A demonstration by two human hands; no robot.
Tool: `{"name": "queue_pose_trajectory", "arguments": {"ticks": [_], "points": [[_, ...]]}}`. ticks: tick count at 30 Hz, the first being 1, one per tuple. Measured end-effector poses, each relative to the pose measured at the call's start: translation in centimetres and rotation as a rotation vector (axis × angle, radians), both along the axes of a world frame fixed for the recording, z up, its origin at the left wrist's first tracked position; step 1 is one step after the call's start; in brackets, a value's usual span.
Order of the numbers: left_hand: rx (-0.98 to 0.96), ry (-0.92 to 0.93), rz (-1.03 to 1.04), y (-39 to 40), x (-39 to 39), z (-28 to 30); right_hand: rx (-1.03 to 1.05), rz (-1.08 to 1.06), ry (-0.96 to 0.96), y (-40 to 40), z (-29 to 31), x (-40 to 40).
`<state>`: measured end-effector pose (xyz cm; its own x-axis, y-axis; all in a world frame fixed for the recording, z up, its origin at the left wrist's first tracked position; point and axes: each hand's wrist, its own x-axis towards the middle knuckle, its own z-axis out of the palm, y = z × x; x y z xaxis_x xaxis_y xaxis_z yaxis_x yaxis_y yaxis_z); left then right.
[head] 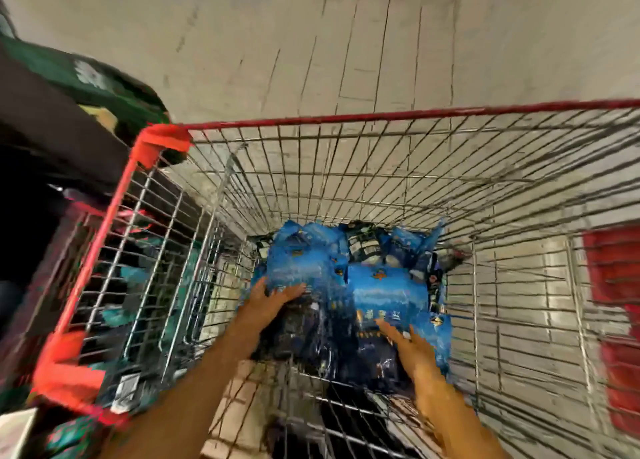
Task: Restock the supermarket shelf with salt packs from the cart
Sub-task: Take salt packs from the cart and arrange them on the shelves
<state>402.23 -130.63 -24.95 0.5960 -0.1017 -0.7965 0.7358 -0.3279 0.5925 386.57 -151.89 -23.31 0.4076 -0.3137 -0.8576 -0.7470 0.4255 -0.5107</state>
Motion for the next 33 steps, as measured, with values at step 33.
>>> {"name": "queue_pose_trajectory", "arguments": {"ticks": [33], "points": [[0.027,-1.267,0.884,36.4,-21.4,58.5,0.411,0.924,-1.285,33.2,50.0,12.3]]}}
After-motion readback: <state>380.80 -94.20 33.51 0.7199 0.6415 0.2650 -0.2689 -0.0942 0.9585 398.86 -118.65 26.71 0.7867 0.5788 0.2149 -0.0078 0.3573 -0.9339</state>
